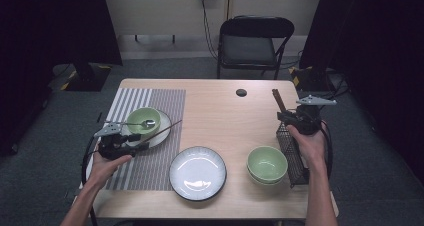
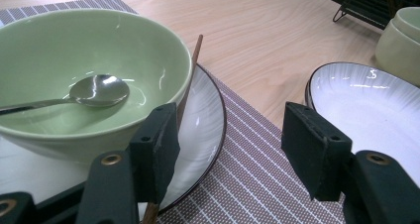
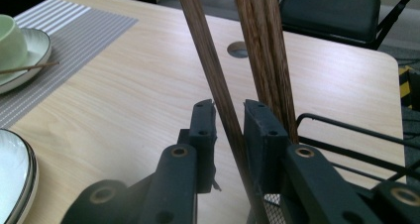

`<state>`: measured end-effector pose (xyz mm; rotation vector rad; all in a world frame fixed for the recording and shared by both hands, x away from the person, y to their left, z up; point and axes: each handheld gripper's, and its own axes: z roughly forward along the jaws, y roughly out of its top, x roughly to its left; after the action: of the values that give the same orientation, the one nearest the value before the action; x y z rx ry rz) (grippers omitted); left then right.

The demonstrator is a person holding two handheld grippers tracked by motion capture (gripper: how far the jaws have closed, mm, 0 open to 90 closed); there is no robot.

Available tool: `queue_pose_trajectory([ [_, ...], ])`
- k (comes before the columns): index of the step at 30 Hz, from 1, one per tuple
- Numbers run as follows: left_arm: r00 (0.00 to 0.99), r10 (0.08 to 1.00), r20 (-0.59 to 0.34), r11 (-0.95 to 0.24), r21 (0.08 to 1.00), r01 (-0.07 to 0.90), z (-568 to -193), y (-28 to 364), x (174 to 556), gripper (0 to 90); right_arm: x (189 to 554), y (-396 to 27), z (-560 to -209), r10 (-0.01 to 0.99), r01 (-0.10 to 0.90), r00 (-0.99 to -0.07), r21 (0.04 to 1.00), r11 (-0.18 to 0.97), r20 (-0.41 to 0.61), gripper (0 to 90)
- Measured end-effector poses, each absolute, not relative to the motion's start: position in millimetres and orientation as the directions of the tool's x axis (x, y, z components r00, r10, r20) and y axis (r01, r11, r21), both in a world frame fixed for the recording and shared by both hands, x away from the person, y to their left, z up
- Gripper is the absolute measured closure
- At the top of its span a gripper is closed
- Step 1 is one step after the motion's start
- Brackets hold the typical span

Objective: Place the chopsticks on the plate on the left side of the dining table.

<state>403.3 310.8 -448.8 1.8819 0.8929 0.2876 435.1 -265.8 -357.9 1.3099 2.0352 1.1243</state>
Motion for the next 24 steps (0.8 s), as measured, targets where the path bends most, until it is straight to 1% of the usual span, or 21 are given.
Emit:
queue_pose_trajectory([
  [2, 0.702, 0.689, -0.180, -0.237, 0.859, 0.454, -448.9, 310.9, 403.6, 39.3, 434.6, -264.6, -356.8, 0.901, 0.520, -0.433, 0.824, 0.228, 0.024, 76.2],
  [4, 0.698, 0.691, -0.187, -0.231, 0.858, 0.459, -449.7, 310.5, 403.9, 39.3, 433.9, -265.4, -356.2, 0.901, 0.521, -0.433, 0.824, 0.222, 0.031, 78.1],
  [8, 0.698, 0.692, -0.184, -0.237, 0.856, 0.460, -450.0, 310.3, 403.9, 39.3, 434.5, -267.7, -356.0, 0.905, 0.513, -0.424, 0.832, 0.212, 0.031, 78.9],
  [24, 0.694, 0.696, -0.187, -0.234, 0.854, 0.465, -451.4, 311.7, 404.6, 39.3, 437.0, -274.9, -346.0, 0.906, 0.448, -0.416, 0.885, 0.127, 0.081, 82.5],
])
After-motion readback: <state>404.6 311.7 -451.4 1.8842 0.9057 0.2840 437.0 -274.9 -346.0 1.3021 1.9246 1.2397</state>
